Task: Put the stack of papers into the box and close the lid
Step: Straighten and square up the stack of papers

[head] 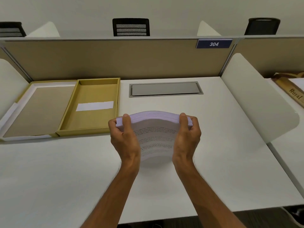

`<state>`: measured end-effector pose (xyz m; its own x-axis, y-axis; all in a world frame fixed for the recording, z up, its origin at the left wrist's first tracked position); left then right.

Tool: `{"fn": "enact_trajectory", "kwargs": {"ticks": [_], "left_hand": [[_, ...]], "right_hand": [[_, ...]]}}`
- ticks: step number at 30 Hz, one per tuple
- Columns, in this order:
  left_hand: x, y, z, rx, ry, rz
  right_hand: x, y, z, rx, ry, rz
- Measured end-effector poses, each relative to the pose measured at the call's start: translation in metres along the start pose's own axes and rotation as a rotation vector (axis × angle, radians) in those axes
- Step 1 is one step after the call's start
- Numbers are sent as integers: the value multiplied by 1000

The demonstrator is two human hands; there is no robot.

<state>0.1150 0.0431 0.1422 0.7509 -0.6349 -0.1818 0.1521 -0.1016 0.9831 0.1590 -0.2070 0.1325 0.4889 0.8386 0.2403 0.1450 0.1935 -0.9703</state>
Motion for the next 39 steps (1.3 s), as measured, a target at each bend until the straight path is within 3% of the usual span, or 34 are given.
{"fn": "enact_trajectory", "kwargs": {"ticks": [15, 26, 32, 39], "left_hand": [[3, -1, -6, 27, -22, -31], [15, -8, 1, 121, -257, 118], [4, -48, 3, 182, -407, -39], [-16, -86, -10, 235, -393, -230]], "right_hand": [[3, 0, -3, 48, -32, 11], [8, 3, 12, 46, -367, -137], [-18, 29, 2, -13, -520, 30], [-37, 59, -16, -24, -625, 246]]}}
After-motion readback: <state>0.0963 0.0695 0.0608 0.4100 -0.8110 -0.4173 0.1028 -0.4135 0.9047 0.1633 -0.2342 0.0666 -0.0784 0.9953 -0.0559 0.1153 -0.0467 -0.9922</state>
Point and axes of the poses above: each hand's wrist, its own z-axis away from the middle knuckle, its own x-axis out of the palm, y = z × x, the point moved 10 cm from there along -z, towards the middle knuckle, and after that the axes turned 11 degrees about -z, right-handed, at the moved point
